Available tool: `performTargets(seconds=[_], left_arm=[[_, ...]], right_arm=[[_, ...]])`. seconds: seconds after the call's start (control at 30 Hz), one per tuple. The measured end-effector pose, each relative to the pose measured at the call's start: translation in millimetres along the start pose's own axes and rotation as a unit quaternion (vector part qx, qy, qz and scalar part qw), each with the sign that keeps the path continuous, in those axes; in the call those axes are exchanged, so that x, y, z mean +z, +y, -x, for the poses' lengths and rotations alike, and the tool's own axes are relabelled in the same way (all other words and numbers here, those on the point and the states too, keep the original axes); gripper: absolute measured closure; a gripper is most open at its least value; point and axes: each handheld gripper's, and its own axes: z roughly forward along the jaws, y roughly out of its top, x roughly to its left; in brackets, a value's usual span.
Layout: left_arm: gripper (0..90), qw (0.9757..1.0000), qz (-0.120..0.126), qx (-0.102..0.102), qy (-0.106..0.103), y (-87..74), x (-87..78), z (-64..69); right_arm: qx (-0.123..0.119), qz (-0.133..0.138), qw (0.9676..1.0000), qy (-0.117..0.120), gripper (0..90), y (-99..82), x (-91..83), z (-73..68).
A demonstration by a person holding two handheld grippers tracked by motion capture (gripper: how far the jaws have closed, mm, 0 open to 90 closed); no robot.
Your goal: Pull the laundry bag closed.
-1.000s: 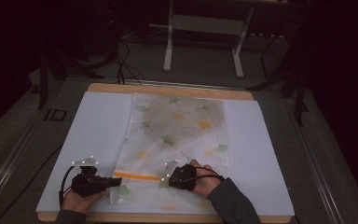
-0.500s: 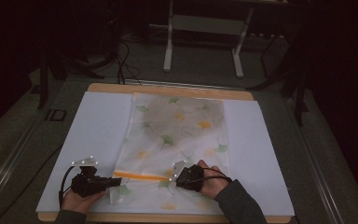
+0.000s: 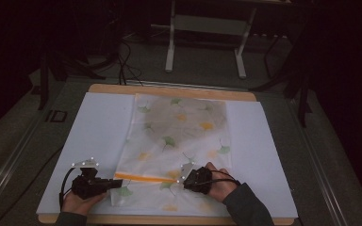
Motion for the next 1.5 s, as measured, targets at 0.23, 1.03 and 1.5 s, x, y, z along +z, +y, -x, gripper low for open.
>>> performTargets(seconds=[0.23,1.03,1.5], left_arm=[[88.4,1.0,0.0,-0.001,0.0,-0.3,-0.4,-0.1],[88.5,1.0,0.002,-0.003,0.002,-0.3,-1.5,-0.9],[88.5,1.0,0.002,-0.005,0.001,-0.5,-2.2,-1.5]], right_arm=[[0.006,-0.003,1.0,-0.003,90.0,-7.4,-3.1,0.8],[0.014,-0.015,0.9998,-0.009,90.0,-23.5,-10.3,4.3],[0.017,-0.019,0.9996,-0.009,90.0,-29.4,-15.0,5.6]])
